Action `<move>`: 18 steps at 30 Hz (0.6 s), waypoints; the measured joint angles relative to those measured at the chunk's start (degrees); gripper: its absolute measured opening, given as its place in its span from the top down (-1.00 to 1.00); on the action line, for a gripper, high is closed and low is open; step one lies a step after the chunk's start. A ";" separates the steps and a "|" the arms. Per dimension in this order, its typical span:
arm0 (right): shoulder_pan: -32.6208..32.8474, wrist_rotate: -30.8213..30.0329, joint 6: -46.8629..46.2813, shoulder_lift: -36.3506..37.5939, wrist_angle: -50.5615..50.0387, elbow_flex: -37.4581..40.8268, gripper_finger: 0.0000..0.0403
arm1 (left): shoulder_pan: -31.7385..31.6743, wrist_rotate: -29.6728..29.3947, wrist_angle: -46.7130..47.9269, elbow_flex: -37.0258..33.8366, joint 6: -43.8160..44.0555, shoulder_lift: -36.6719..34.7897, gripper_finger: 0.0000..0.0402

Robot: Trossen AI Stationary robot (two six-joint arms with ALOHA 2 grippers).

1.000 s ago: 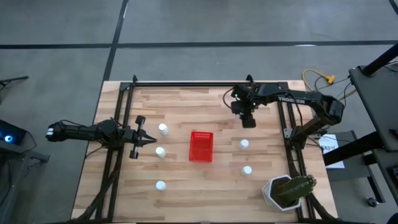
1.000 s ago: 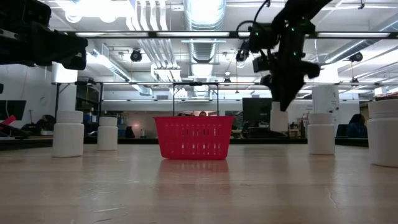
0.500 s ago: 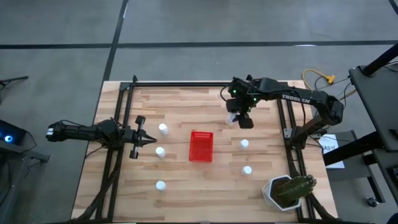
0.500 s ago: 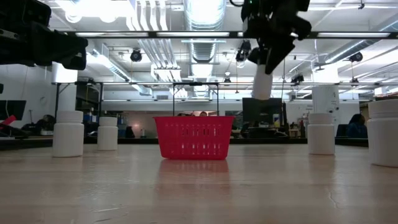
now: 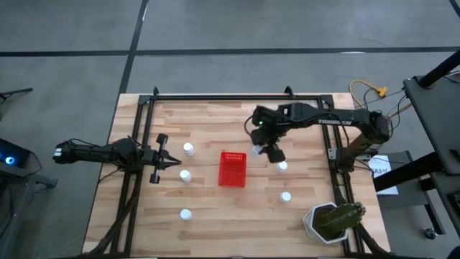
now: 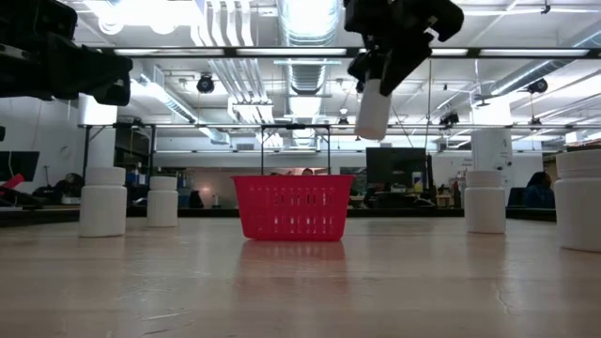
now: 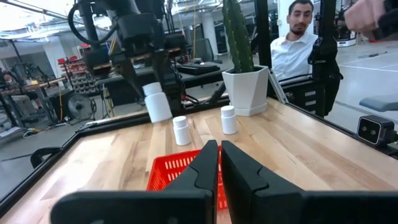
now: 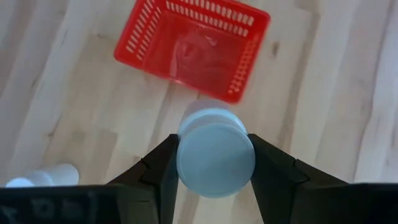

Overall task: Pick and place pill bottles into a basket
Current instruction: Put the white medicine bottle into the red bin

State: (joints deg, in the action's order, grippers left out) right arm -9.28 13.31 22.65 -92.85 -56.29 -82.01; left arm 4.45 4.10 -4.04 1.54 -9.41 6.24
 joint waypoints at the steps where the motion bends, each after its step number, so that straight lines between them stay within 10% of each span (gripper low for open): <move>1: 0.45 -0.31 0.00 -1.19 -0.03 -0.87 0.27 | 0.00 0.00 0.00 0.00 0.00 0.00 0.99; 18: 2.00 -3.72 3.04 -11.81 0.17 -9.43 0.27 | 0.00 0.00 0.00 0.00 0.00 0.02 0.99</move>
State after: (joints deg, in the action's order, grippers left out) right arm -7.28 9.60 25.69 -104.66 -56.13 -91.44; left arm 4.45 4.10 -4.03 1.54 -9.41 6.26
